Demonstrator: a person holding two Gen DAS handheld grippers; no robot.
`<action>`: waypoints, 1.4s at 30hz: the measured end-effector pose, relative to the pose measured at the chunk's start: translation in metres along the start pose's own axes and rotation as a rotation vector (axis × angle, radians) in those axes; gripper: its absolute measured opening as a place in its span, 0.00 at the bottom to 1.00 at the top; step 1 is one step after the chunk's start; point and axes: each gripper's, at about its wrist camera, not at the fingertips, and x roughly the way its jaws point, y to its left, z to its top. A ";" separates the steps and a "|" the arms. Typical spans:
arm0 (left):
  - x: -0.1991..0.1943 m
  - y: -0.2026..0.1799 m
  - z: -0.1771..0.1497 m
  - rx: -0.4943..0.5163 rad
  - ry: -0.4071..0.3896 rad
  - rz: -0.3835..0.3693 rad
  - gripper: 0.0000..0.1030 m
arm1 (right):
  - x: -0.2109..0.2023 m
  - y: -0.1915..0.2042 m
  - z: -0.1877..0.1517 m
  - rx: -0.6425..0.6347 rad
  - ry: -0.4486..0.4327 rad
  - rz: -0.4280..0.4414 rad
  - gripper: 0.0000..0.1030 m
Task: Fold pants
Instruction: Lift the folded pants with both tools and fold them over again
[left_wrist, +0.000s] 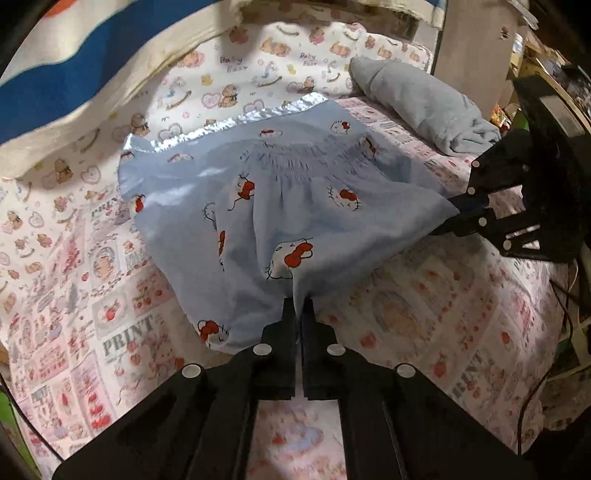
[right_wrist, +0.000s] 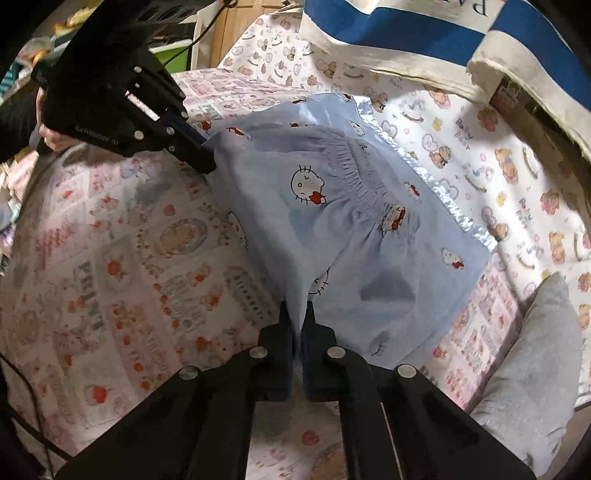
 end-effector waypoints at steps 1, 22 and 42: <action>-0.005 -0.003 -0.003 0.003 0.000 -0.009 0.01 | -0.004 0.002 -0.001 0.002 -0.005 0.014 0.03; -0.052 0.014 0.033 0.015 -0.014 -0.046 0.01 | -0.059 -0.044 0.038 0.062 -0.099 0.217 0.03; -0.078 -0.003 0.012 0.045 -0.068 -0.093 0.01 | -0.072 -0.023 0.035 -0.019 -0.156 0.198 0.03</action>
